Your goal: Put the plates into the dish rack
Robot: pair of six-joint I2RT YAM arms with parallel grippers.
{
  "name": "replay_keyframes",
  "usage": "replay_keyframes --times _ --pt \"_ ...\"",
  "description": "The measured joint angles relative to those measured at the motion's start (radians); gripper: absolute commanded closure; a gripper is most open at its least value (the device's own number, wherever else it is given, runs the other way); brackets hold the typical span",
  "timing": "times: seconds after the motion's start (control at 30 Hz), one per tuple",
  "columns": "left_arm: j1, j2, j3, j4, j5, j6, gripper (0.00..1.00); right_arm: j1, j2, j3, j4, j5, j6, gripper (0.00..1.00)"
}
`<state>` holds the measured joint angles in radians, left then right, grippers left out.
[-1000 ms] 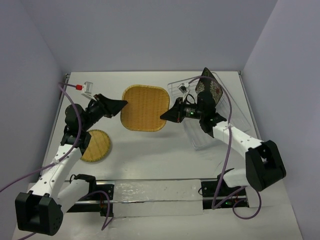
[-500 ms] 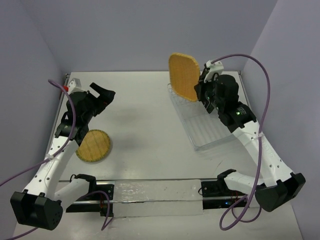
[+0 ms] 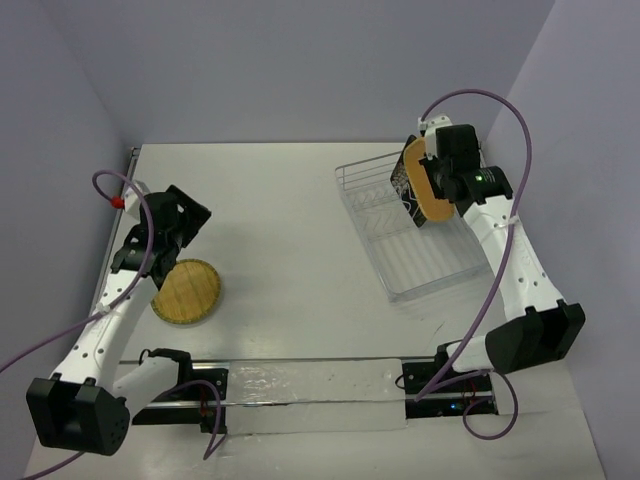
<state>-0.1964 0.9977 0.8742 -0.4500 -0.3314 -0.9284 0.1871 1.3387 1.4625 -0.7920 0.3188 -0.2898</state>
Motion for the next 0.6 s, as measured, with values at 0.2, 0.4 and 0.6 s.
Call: replay_keyframes --times 0.2,0.4,0.6 --pt "0.064 0.066 0.0 -0.02 0.032 0.0 0.01 0.0 0.093 0.082 -0.059 -0.019 -0.035 1.0" --pt "0.092 0.078 0.0 -0.018 0.042 0.001 0.01 0.0 0.153 0.167 -0.093 -0.053 -0.034 1.0" --pt "0.109 0.101 0.0 -0.018 0.045 0.004 0.01 0.0 0.198 0.234 -0.135 -0.091 0.003 1.0"
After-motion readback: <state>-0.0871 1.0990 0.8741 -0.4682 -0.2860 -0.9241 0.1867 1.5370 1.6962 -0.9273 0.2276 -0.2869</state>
